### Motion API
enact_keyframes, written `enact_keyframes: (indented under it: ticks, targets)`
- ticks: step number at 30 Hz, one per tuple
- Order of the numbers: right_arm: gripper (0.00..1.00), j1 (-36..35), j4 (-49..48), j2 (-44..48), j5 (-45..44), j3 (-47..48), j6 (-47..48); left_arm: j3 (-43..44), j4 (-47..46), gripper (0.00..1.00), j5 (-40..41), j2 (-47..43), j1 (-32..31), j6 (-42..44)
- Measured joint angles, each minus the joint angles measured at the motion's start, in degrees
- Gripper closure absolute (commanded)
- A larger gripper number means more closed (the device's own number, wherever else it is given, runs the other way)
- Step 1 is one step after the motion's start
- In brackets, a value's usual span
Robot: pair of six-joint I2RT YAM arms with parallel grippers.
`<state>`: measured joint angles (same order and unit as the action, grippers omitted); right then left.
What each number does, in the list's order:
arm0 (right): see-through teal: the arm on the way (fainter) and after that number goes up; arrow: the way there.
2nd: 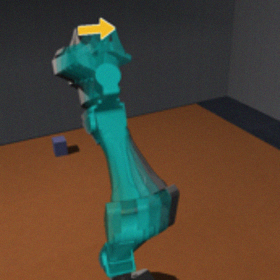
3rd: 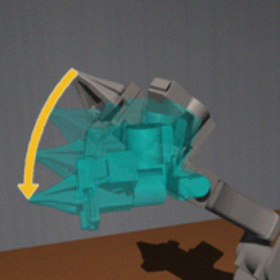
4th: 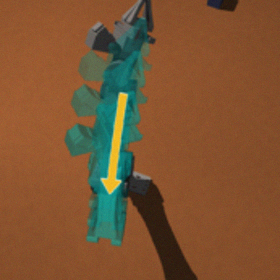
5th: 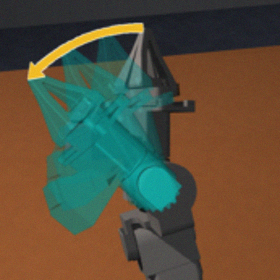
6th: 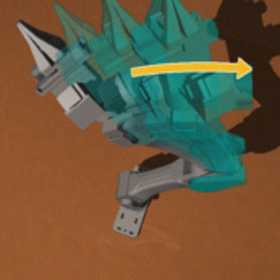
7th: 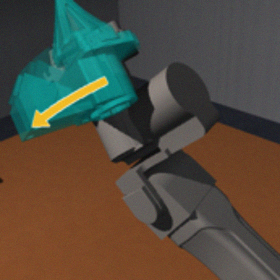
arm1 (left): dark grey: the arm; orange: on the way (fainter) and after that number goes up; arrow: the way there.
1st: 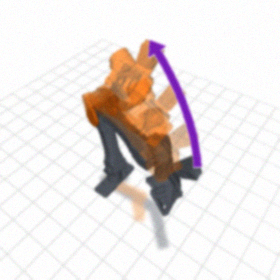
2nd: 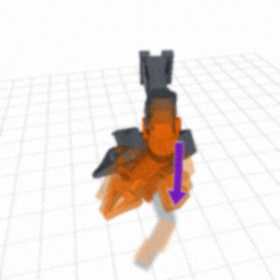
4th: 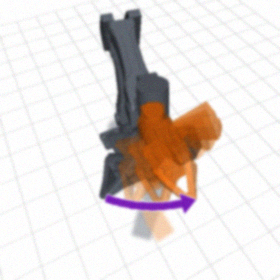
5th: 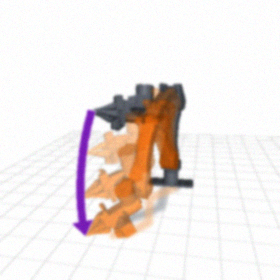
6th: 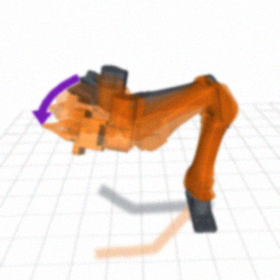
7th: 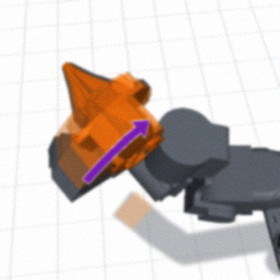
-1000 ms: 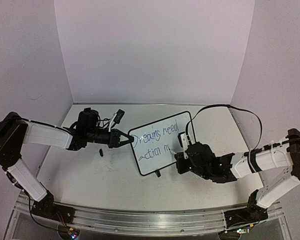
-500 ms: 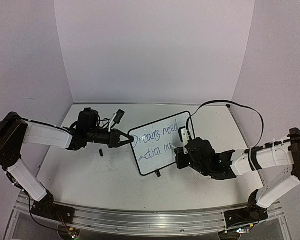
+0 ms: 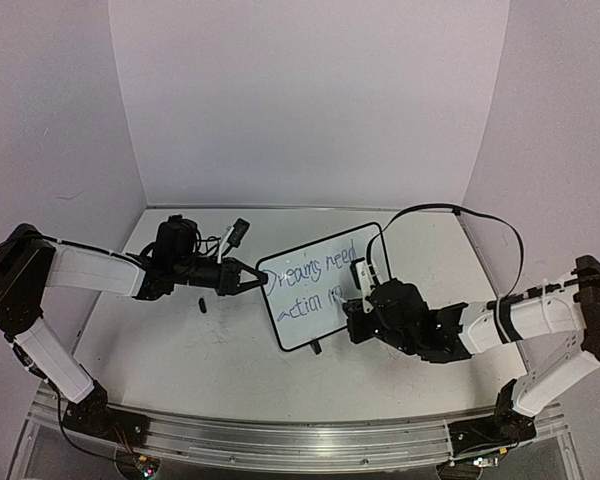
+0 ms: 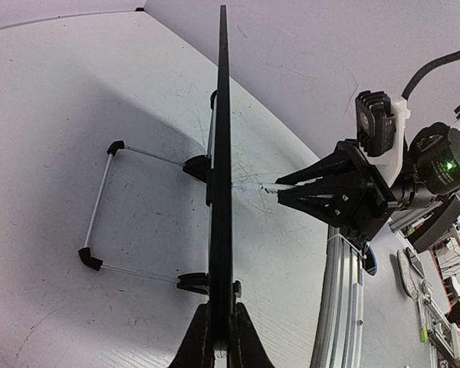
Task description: Write a sentence on the whiteboard
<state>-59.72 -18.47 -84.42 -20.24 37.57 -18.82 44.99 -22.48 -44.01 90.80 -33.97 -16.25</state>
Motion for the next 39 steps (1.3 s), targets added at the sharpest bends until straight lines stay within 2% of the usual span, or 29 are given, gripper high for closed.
enact_keyframes:
  ticks: [9,33,39]
  targets:
    - [1.0,1.42,0.19,4.79,-0.93,-2.24,-0.11,0.0,0.0,1.0,0.0,0.0,0.01,0.02]
    - [1.0,1.94,-0.18,1.27,-1.8,-1.57,0.27,0.0,0.02,1.0,0.02,0.0,0.01,0.02]
    - [1.0,1.94,-0.87,1.33,-1.66,-4.33,-1.36,0.0,0.02,1.0,0.0,0.0,0.01,0.0]
